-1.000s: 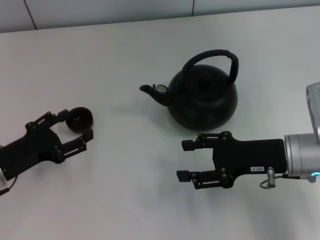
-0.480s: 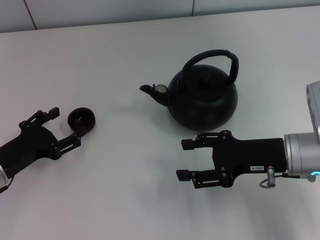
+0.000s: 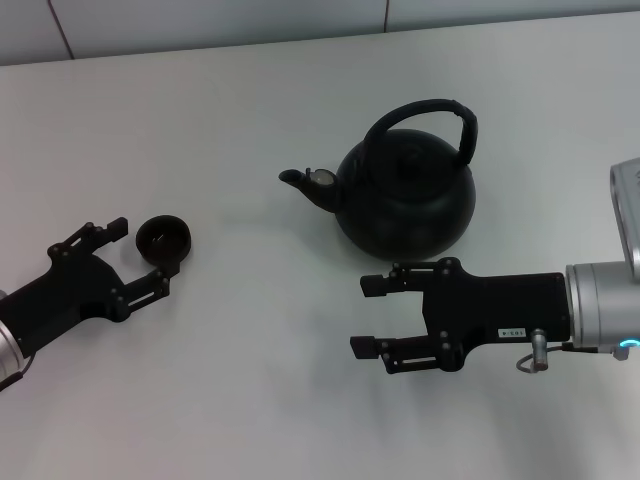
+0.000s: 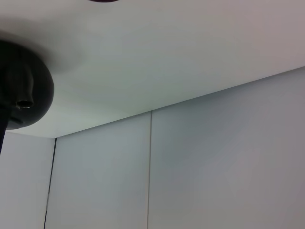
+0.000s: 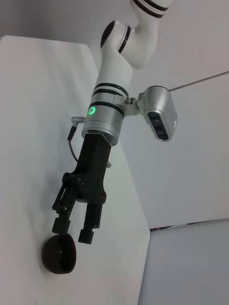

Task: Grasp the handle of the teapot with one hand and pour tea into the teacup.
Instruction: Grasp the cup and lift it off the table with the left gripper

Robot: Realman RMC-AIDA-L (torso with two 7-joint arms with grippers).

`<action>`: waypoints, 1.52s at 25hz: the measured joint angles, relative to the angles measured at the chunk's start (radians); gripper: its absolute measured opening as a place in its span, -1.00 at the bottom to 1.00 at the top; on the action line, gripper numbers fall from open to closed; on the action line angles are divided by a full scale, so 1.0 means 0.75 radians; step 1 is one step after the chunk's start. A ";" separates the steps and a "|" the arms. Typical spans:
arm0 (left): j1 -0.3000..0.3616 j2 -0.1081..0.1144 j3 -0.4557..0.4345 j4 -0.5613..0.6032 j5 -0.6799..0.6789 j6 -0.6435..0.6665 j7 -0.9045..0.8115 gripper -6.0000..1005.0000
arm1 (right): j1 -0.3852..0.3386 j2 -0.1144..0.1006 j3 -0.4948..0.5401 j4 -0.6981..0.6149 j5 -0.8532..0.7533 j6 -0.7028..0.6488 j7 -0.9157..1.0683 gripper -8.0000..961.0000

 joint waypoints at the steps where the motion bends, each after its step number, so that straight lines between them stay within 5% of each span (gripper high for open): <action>1: -0.003 0.000 0.000 -0.003 0.000 -0.001 0.000 0.72 | 0.000 0.000 0.000 0.000 0.000 0.001 0.000 0.56; 36: -0.082 -0.002 0.000 -0.081 -0.006 -0.111 0.018 0.71 | 0.004 -0.004 0.000 0.007 0.016 0.007 -0.002 0.56; 38: -0.083 -0.002 0.000 -0.081 -0.006 -0.107 0.014 0.57 | 0.004 -0.004 0.000 0.007 0.016 0.007 -0.002 0.56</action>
